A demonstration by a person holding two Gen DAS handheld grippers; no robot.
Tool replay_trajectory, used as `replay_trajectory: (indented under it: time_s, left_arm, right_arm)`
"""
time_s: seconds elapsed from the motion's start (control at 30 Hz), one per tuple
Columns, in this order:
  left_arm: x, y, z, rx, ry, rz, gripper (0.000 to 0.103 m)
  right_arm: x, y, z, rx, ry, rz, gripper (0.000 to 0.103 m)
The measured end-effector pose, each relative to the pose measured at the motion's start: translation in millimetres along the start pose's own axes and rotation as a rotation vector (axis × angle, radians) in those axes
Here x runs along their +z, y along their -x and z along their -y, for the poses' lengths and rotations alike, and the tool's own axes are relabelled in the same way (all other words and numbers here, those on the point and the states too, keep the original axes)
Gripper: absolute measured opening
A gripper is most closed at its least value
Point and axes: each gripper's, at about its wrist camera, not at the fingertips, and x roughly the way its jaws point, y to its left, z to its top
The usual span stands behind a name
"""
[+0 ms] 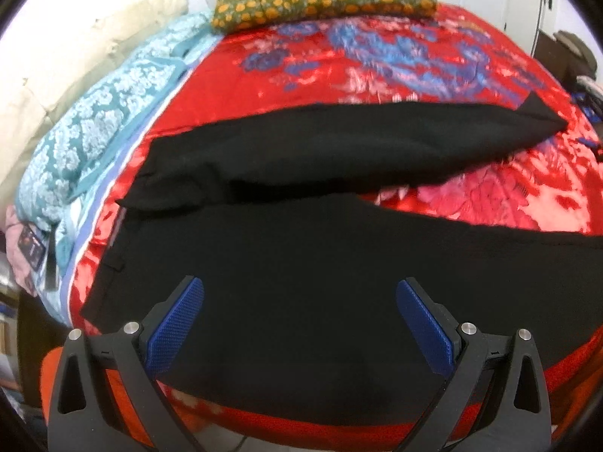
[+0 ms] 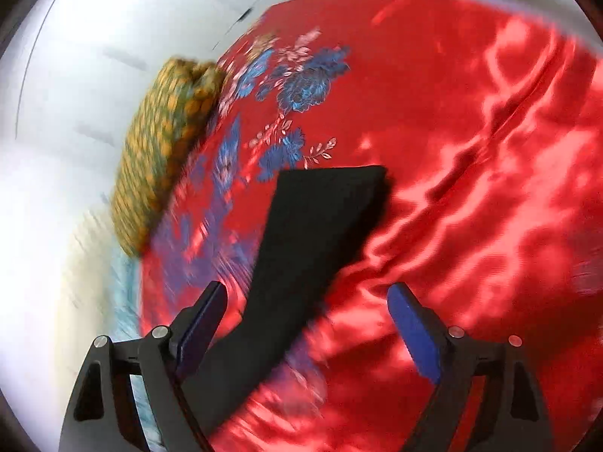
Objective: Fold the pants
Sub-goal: 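Reach the right tool to the trouser leg cuff and grasp it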
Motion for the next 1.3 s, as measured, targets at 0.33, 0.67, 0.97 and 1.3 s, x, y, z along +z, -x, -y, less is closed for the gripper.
replay_trajectory:
  time_s: [0.33,0.67,0.97,1.3]
  left_arm:
    - [-17.2,-12.2,-6.7,-0.04,0.009,-0.042,0.102]
    - [-27.7,-15.3,-24.9,-0.075,0.088,-0.039,0.102]
    - [-37.0,-18.5,-50.7,-0.048,0.135,-0.016,0.102]
    - [-41.1,-46.2,-50.1,-0.085,0.125,-0.063,0.102]
  right_arm:
    - [-20.9,-45.2,-44.3,-0.051,0.097,0.089,0.017]
    - [-182.7,18.0,-221.7,0.264,0.431,-0.041,0.017]
    - [-398.8,-41.1,-287.1,0.254,1.073,-0.379,0.092]
    - [-318.6,-108.8,-346.3,0.148,1.493,-0.599,0.086]
